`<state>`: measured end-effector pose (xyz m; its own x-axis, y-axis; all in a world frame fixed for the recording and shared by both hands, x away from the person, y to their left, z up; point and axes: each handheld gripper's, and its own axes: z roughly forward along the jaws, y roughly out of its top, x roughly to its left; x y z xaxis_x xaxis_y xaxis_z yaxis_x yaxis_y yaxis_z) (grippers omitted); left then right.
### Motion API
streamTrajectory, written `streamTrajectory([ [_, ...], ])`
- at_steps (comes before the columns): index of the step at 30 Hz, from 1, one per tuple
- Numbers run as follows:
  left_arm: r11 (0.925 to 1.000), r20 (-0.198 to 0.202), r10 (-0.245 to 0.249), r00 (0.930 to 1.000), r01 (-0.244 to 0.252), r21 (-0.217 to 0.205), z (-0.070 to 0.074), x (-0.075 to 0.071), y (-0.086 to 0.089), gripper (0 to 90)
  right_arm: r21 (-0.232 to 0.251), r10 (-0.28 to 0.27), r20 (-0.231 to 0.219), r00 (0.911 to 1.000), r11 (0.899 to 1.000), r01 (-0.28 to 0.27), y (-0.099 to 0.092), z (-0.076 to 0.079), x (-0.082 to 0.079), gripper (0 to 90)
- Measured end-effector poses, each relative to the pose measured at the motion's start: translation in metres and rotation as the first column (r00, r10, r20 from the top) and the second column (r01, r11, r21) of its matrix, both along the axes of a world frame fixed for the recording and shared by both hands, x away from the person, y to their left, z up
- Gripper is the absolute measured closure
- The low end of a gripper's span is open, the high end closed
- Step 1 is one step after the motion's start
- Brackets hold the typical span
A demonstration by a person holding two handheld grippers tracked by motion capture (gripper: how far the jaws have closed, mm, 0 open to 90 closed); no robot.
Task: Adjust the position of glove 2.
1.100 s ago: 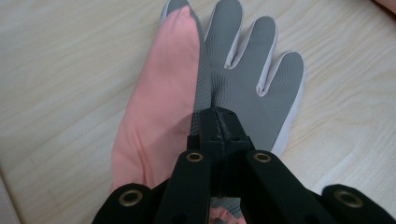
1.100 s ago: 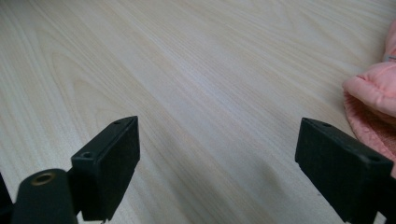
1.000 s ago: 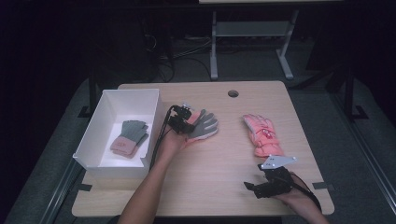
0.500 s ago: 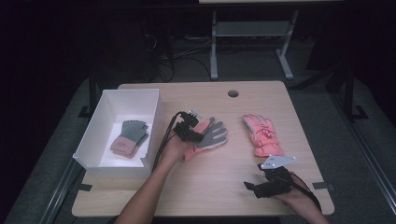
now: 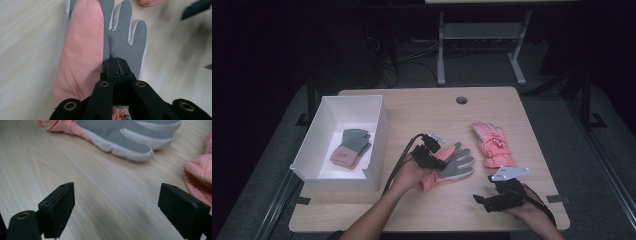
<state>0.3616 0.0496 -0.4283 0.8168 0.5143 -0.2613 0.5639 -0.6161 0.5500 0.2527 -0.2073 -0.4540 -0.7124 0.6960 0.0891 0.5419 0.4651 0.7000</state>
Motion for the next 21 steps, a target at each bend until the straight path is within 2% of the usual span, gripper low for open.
streamTrajectory([
  [3, 0.9996, 0.013, -0.025, 0.9996, 0.025, -0.010, 0.005, -0.005, -0.001, 89.7, 0.005, -0.003, -0.005, 1.0000, 1.000, 0.003, 0.001, 0.000, -0.001, 13.7],
  [5, 0.9997, 0.047, -0.021, 0.9987, 0.021, -0.010, 0.012, -0.005, 0.004, 89.7, 0.002, 0.000, -0.004, 1.0000, 1.000, 0.000, 0.001, 0.000, -0.001, 13.7],
  [6, 1.0000, 0.075, -0.003, 0.9972, 0.003, 0.005, 0.016, -0.003, 0.010, 89.7, 0.001, 0.004, 0.001, 1.0000, 1.000, -0.004, 0.001, 0.000, -0.001, 13.7],
  [9, 0.9985, 0.085, 0.055, 0.9948, -0.055, -0.008, 0.017, 0.003, 0.023, 89.7, 0.002, -0.003, -0.008, 1.0000, 1.000, 0.003, 0.001, 0.000, -0.001, 13.7],
  [10, 0.9974, 0.094, 0.071, 0.9930, -0.072, 0.006, 0.016, 0.007, 0.028, 89.7, 0.002, -0.003, -0.008, 1.0000, 1.000, 0.003, 0.001, 0.000, -0.001, 13.7],
  [12, 0.9939, 0.083, 0.110, 0.9905, -0.110, 0.003, 0.010, 0.012, 0.037, 89.7, 0.002, 0.005, -0.009, 0.9999, 1.000, -0.005, 0.001, 0.000, -0.001, 13.6],
  [14, 0.9927, 0.071, 0.117, 0.9906, -0.119, 0.020, 0.005, 0.016, 0.043, 89.7, -0.002, 0.022, -0.008, 0.9997, 1.000, -0.022, 0.002, 0.001, -0.002, 13.3],
  [16, 0.9905, 0.050, 0.137, 0.9894, -0.137, 0.008, 0.001, 0.018, 0.046, 89.7, 0.011, 0.017, -0.019, 0.9997, 1.000, -0.017, 0.001, 0.004, -0.001, 13.4],
  [17, 0.9913, 0.047, 0.129, 0.9905, -0.130, 0.021, 0.001, 0.019, 0.048, 89.7, 0.016, 0.013, -0.009, 0.9999, 1.000, -0.013, 0.000, 0.006, -0.001, 14.3],
  [19, 0.9908, 0.044, 0.132, 0.9902, -0.133, 0.022, -0.001, 0.020, 0.050, 89.7, 0.027, 0.011, -0.024, 0.9997, 1.000, -0.010, -0.002, 0.009, -0.001, 20.5],
  [21, 0.9889, 0.038, 0.146, 0.9885, -0.147, 0.020, -0.002, 0.020, 0.050, 89.7, 0.029, -0.002, -0.007, 1.0000, 1.000, 0.002, -0.003, 0.010, -0.003, 36.4],
])
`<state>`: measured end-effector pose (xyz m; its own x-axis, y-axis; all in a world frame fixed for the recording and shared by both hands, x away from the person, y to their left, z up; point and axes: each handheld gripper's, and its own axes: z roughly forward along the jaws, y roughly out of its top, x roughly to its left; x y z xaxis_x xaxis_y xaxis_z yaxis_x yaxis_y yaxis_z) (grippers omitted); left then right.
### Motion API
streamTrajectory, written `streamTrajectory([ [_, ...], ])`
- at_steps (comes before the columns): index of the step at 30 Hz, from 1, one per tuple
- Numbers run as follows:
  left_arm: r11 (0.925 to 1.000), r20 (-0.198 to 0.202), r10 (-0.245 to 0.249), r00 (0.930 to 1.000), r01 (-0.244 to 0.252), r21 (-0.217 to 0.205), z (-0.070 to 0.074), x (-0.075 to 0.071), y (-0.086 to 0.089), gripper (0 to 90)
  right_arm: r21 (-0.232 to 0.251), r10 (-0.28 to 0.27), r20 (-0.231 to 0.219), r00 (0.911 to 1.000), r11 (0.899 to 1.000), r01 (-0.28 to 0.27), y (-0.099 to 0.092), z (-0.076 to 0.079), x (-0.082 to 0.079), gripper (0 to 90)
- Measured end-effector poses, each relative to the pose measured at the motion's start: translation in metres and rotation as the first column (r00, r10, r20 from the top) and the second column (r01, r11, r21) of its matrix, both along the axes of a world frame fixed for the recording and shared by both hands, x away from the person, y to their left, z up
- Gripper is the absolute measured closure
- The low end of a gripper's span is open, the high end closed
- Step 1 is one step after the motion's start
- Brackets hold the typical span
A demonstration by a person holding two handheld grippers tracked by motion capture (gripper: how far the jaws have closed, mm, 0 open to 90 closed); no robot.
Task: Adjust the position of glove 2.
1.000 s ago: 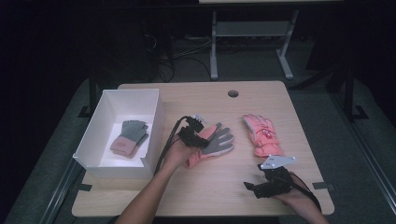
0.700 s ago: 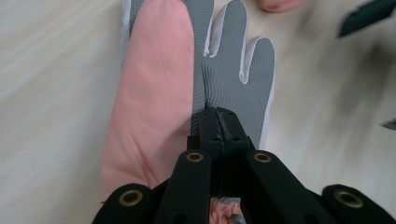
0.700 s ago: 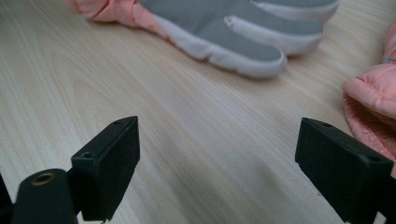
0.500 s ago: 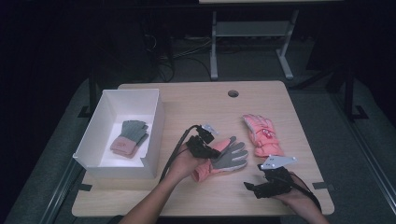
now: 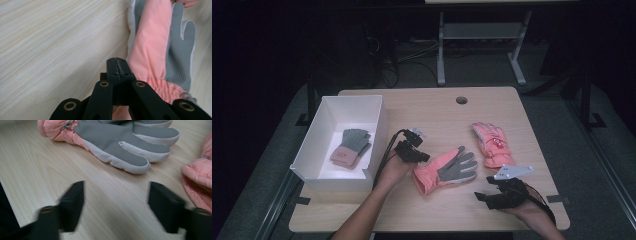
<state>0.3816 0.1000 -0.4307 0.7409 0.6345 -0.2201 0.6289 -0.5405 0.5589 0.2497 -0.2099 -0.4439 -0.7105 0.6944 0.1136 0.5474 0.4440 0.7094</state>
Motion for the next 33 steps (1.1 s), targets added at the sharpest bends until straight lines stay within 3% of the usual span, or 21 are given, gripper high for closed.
streamTrajectory([
  [2, 1.0000, -0.006, 0.001, 1.0000, -0.001, -0.001, -0.001, 0.000, 0.001, 89.7, 0.000, 0.011, 0.004, 0.9999, 1.000, -0.011, 0.001, 0.000, -0.001, 53.7],
  [6, 0.9999, -0.016, -0.007, 0.9998, 0.007, 0.008, -0.004, -0.002, 0.003, 89.7, 0.009, 0.026, 0.007, 0.9996, 1.000, -0.026, 0.009, -0.001, 0.001, 79.8],
  [8, 0.9996, -0.018, -0.018, 0.9997, 0.019, 0.020, -0.005, -0.002, 0.003, 89.7, 0.006, 0.036, 0.005, 0.9993, 0.999, -0.036, 0.015, 0.000, 0.003, 88.4],
  [14, 0.9994, -0.035, -0.035, 0.9988, 0.034, -0.010, -0.003, -0.004, 0.002, 89.7, -0.012, 0.076, -0.003, 0.9971, 0.997, -0.076, 0.038, -0.005, 0.010, 90.0],
  [23, 0.9978, -0.046, -0.066, 0.9968, 0.066, 0.001, -0.007, -0.010, 0.002, 89.7, -0.051, 0.111, -0.009, 0.9938, 0.993, -0.111, 0.065, -0.014, 0.025, 90.0],
  [33, 0.9938, -0.079, -0.111, 0.9907, 0.109, -0.022, -0.009, -0.025, 0.006, 89.7, -0.049, 0.113, -0.028, 0.9932, 0.992, -0.114, 0.068, -0.018, 0.035, 90.0],
])
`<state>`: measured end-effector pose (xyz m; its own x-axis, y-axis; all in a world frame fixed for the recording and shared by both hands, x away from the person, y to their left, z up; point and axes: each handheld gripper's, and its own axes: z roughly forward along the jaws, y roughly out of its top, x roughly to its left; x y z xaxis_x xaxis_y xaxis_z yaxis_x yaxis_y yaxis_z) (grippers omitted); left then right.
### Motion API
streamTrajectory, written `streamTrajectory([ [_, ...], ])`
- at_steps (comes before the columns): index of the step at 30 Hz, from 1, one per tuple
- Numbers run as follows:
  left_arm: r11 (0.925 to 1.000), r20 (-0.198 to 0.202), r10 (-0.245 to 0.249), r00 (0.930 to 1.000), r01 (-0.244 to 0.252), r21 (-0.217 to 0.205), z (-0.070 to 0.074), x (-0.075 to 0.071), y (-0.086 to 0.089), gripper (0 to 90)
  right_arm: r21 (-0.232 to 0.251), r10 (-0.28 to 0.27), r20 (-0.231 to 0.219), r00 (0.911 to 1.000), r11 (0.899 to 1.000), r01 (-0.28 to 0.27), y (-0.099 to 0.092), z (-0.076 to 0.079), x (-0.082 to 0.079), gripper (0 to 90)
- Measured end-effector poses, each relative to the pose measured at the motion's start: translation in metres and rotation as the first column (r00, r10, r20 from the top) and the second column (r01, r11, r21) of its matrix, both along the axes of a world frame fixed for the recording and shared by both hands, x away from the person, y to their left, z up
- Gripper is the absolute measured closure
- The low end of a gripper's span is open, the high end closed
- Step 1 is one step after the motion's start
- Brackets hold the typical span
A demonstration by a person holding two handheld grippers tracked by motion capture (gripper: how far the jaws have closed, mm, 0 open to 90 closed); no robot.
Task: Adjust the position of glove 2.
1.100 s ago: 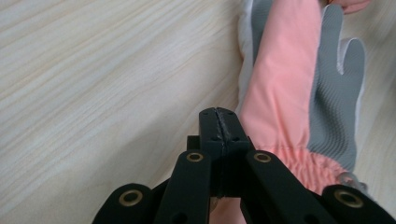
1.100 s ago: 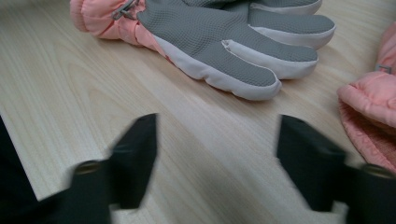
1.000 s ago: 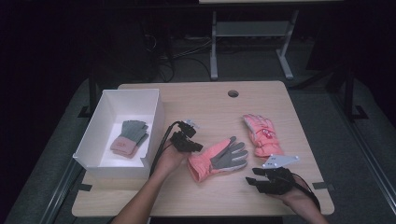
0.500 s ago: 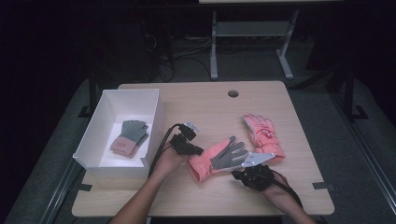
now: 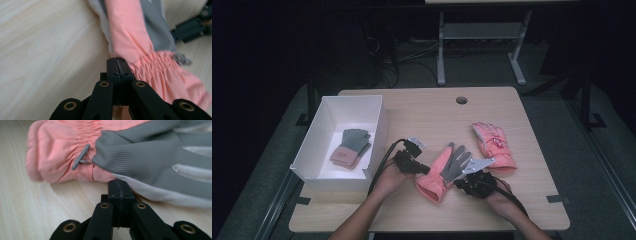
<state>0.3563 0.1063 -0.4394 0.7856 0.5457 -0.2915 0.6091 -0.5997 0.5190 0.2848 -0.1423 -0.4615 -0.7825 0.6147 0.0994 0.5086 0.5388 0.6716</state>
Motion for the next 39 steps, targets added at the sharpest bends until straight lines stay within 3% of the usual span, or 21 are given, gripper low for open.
streamTrajectory([
  [12, 0.9974, -0.032, -0.063, 0.9975, 0.062, -0.037, -0.005, -0.024, -0.001, 89.7, -0.012, -0.031, -0.006, 0.9995, 0.999, 0.031, -0.002, 0.002, 0.017, 90.0],
  [22, 0.9858, -0.035, -0.145, 0.9889, 0.141, -0.091, -0.009, -0.041, -0.019, 89.7, -0.023, -0.033, -0.024, 0.9992, 0.999, 0.033, -0.007, 0.003, 0.029, 90.0],
  [27, 0.9797, -0.029, -0.182, 0.9829, 0.179, -0.091, -0.011, -0.045, -0.028, 89.7, -0.018, -0.045, -0.026, 0.9987, 0.999, 0.044, -0.012, 0.005, 0.031, 90.0],
  [33, 0.9803, -0.008, -0.177, 0.9841, 0.176, -0.089, -0.007, -0.048, -0.022, 89.4, -0.010, -0.040, -0.011, 0.9991, 0.999, 0.040, -0.013, 0.006, 0.030, 90.0],
  [35, 0.9816, 0.000, -0.164, 0.9865, 0.163, -0.100, -0.005, -0.049, -0.017, 85.2, -0.002, -0.038, -0.004, 0.9993, 0.999, 0.038, -0.014, 0.010, 0.029, 90.0],
  [39, 0.9871, 0.043, -0.138, 0.9894, 0.141, -0.076, -0.004, -0.055, -0.007, 72.8, 0.011, -0.047, 0.006, 0.9989, 0.999, 0.047, -0.019, 0.015, 0.027, 90.0],
])
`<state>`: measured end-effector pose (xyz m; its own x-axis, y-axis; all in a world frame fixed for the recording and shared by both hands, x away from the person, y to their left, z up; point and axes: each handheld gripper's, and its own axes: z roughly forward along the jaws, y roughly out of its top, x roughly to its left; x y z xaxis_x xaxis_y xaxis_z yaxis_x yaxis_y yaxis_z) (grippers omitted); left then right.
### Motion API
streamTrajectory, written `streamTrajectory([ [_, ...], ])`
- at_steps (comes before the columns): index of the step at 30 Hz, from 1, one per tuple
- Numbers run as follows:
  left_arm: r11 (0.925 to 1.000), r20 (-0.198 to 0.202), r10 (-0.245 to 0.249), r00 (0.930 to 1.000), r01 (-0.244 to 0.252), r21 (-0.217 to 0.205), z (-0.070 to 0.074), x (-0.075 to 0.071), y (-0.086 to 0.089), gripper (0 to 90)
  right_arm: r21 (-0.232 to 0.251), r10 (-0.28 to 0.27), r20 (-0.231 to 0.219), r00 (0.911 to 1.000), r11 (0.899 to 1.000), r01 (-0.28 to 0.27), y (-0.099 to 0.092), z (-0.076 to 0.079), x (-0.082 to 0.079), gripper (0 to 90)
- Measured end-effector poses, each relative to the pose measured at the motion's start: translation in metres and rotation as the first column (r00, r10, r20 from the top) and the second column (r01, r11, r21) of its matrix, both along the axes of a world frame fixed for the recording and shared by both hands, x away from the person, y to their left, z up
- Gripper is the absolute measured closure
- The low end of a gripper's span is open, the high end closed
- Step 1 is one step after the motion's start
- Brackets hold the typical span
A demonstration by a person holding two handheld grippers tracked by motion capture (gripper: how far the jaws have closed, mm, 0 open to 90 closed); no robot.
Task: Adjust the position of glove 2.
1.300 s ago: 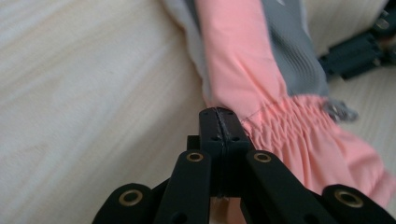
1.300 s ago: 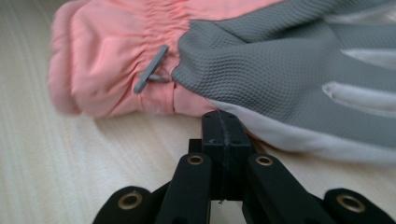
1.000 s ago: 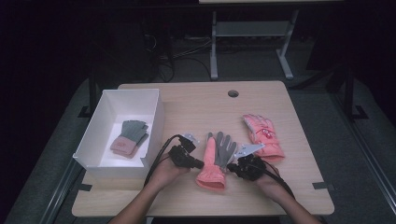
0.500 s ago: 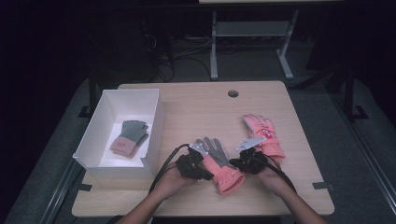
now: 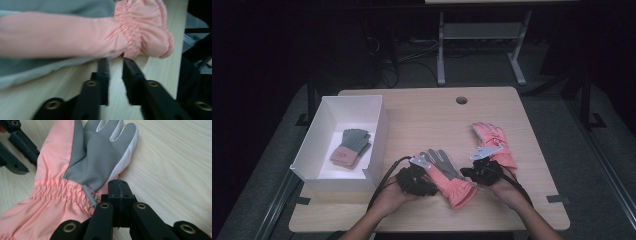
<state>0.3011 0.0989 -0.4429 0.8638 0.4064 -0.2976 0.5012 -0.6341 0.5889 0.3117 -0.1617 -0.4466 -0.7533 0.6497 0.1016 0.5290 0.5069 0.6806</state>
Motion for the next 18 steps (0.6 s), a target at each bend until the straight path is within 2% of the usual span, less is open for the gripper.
streamTrajectory([
  [8, 0.9979, 0.084, 0.030, 0.9960, -0.035, 0.054, 0.000, -0.009, 0.022, 46.3, 0.009, -0.029, 0.032, 0.9991, 1.000, 0.029, -0.010, 0.011, 0.000, 90.0],
  [9, 0.9981, 0.083, 0.043, 0.9956, -0.046, 0.041, -0.001, -0.010, 0.024, 44.9, 0.008, -0.036, 0.037, 0.9987, 0.999, 0.036, -0.011, 0.012, 0.000, 90.0],
  [10, 0.9982, 0.087, 0.032, 0.9957, -0.036, 0.048, -0.001, -0.010, 0.027, 43.2, 0.012, -0.045, 0.034, 0.9984, 0.999, 0.044, -0.013, 0.014, 0.001, 90.0],
  [11, 0.9980, 0.083, 0.051, 0.9952, -0.054, 0.034, -0.001, -0.011, 0.027, 42.6, 0.015, -0.049, 0.038, 0.9981, 0.999, 0.049, -0.015, 0.015, 0.002, 89.9],
  [12, 0.9979, 0.087, 0.042, 0.9953, -0.046, 0.045, -0.001, -0.011, 0.029, 42.1, 0.017, -0.056, 0.043, 0.9975, 0.998, 0.056, -0.017, 0.016, 0.003, 89.1],
  [13, 0.9979, 0.085, 0.049, 0.9952, -0.052, 0.039, -0.002, -0.011, 0.029, 42.1, 0.016, -0.061, 0.044, 0.9972, 0.998, 0.061, -0.018, 0.017, 0.003, 88.7],
  [14, 0.9979, 0.091, 0.032, 0.9953, -0.037, 0.053, -0.002, -0.010, 0.031, 41.8, 0.015, -0.067, 0.052, 0.9964, 0.998, 0.066, -0.020, 0.018, 0.004, 87.0],
  [16, 0.9978, 0.093, 0.045, 0.9946, -0.050, 0.043, -0.003, -0.010, 0.029, 40.2, 0.021, -0.084, 0.047, 0.9954, 0.996, 0.083, -0.024, 0.020, 0.005, 87.0],
  [17, 0.9979, 0.093, 0.040, 0.9949, -0.044, 0.047, -0.003, -0.010, 0.029, 39.7, 0.014, -0.081, 0.065, 0.9946, 0.997, 0.080, -0.026, 0.021, 0.007, 85.6],
  [18, 0.9980, 0.092, 0.041, 0.9949, -0.045, 0.045, -0.003, -0.011, 0.028, 39.7, 0.014, -0.098, 0.065, 0.9931, 0.995, 0.097, -0.027, 0.023, 0.007, 85.6],
])
